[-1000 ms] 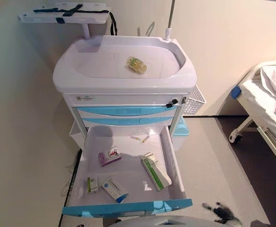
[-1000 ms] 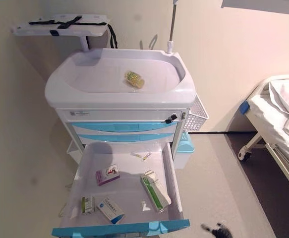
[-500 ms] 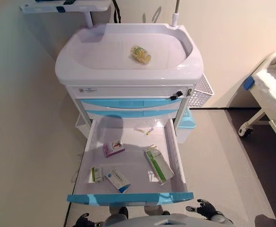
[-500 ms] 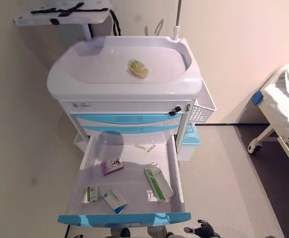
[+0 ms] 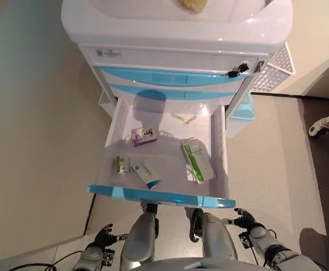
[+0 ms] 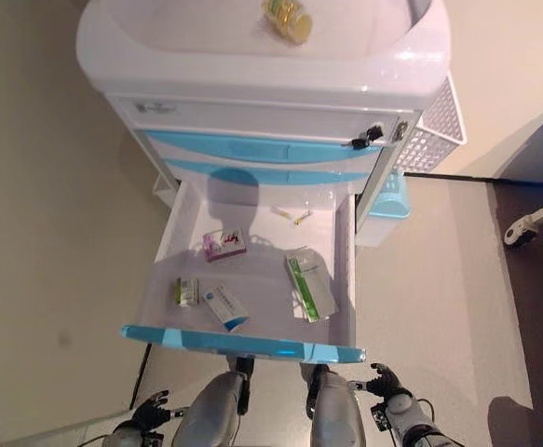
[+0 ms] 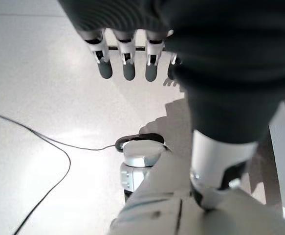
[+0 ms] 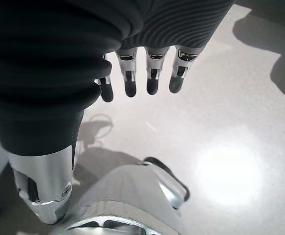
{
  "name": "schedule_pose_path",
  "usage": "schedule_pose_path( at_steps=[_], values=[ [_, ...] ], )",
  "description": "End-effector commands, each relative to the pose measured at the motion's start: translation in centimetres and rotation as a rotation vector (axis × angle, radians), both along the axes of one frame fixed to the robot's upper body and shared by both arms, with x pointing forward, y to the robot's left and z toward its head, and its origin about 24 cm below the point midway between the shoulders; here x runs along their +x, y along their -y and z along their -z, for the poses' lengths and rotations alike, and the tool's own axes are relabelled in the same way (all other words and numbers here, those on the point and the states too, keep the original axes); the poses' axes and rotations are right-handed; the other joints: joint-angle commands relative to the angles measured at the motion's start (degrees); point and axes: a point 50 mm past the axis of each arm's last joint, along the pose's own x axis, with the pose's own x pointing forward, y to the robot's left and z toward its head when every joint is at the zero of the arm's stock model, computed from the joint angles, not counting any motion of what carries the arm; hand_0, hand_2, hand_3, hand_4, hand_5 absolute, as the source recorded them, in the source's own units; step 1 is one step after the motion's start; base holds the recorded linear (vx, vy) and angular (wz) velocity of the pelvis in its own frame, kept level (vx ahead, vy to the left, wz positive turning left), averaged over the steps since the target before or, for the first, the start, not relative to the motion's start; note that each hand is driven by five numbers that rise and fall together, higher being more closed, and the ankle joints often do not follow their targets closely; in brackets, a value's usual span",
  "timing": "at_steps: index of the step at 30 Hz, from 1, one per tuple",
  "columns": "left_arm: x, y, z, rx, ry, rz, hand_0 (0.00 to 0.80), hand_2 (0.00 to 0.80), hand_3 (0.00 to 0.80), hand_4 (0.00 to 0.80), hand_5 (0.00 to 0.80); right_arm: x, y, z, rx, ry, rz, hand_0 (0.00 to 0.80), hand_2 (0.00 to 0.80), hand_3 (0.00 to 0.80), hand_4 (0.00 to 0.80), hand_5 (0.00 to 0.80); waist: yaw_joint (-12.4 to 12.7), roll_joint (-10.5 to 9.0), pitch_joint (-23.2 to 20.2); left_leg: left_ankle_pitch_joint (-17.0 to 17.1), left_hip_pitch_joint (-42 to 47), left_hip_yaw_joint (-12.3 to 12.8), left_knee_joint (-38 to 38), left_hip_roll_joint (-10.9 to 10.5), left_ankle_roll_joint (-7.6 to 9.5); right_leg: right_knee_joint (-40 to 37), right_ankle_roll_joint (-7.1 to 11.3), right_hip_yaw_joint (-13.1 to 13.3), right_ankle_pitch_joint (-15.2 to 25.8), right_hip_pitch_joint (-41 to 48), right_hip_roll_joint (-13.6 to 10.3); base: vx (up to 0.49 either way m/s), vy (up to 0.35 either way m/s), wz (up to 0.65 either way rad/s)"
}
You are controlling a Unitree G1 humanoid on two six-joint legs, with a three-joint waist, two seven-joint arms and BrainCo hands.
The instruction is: Open the drawer and pick up the medicine
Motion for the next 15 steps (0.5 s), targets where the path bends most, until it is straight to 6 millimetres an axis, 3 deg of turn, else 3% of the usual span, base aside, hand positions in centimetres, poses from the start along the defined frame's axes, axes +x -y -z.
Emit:
schedule_pose_path(
  at_steps=[1, 7, 9, 10, 11, 12, 15],
  values=[
    [1.5, 1.3, -1.1, -0.092, 0.107, 0.088, 0.0, 0.0, 0.0, 0.0, 0.0, 0.5, 1.7, -1.0, -0.033, 0.061, 0.023, 0.0, 0.0, 0.0, 0.0, 0.0, -0.3, -0.16, -0.8, -5.4, -2.2, 0.3, 7.1, -1.4, 3.85, -4.4, 3.12, 1.7, 7.2, -1.1, -1.5, -0.016, 0.052, 0.05],
    [4.8, 2.1, -4.3, -0.151, 0.265, 0.277, 0.0, 0.0, 0.0, 0.0, 0.0, 1.4, 2.8, -2.0, -0.052, 0.1, 0.023, 0.0, 0.0, 0.0, 0.0, 0.0, -0.9, 0.45, 0.1, -6.2, -5.4, 1.3, 9.8, -1.8, 4.14, -2.4, 2.98, 3.1, 7.1, -4.8, -1.7, -0.021, 0.065, -0.04],
    [6.8, 2.9, -6.5, -0.145, 0.351, 0.425, 0.0, 0.0, 0.0, 0.0, 0.0, 1.1, 3.3, -1.9, -0.06, 0.088, 0.037, 0.0, 0.0, 0.0, 0.0, 0.0, -1.1, 0.76, 0.9, -6.7, -6.6, 1.8, 10.7, -1.8, 4.27, -1.5, 3.08, 3.9, 6.9, -6.6, -1.7, -0.011, 0.048, -0.04],
    [6.9, 2.9, -6.5, -0.145, 0.351, 0.425, 0.0, 0.0, 0.0, 0.0, 0.0, 1.1, 3.3, -1.9, -0.06, 0.088, 0.037, 0.0, 0.0, 0.0, 0.0, 0.0, -1.1, 0.75, 0.9, -6.7, -6.7, 1.8, 10.8, -1.8, 4.28, -1.5, 3.08, 4.0, 6.8, -6.6, -1.7, -0.012, 0.078, -0.13],
    [8.5, 3.5, -8.3, -0.146, 0.418, 0.514, 0.0, 0.0, 0.0, 0.0, 0.0, 1.4, 3.3, -2.1, -0.059, 0.094, 0.035, 0.0, 0.0, 0.0, 0.0, 0.0, -1.6, 0.92, 1.3, -6.9, -7.7, 2.4, 11.2, -1.9, 4.43, -1.1, 3.24, 4.8, 7.1, -8.0, -1.8, -0.015, 0.046, -0.12],
    [8.5, 3.5, -8.3, -0.146, 0.418, 0.514, 0.0, 0.0, 0.0, 0.0, 0.0, 1.4, 3.3, -2.1, -0.059, 0.094, 0.035, 0.0, 0.0, 0.0, 0.0, 0.0, -1.6, 0.9, 1.3, -6.9, -7.7, 2.4, 11.2, -1.9, 4.43, -1.0, 3.24, 4.8, 7.1, -8.0, -1.8, -0.015, 0.072, -0.11],
    [11.0, 4.7, -10.9, -0.146, 0.506, 0.62, 0.0, 0.0, 0.0, 0.0, 0.0, 1.4, 3.3, -2.0, -0.054, 0.085, 0.041, 0.0, 0.0, 0.0, 0.0, 0.0, -2.5, 0.97, 1.7, -7.5, -9.0, 3.8, 12.2, -2.1, 4.7, -0.5, 3.52, 6.4, 7.4, -10.1, -1.8, -0.005, 0.068, -0.11]
  ],
)
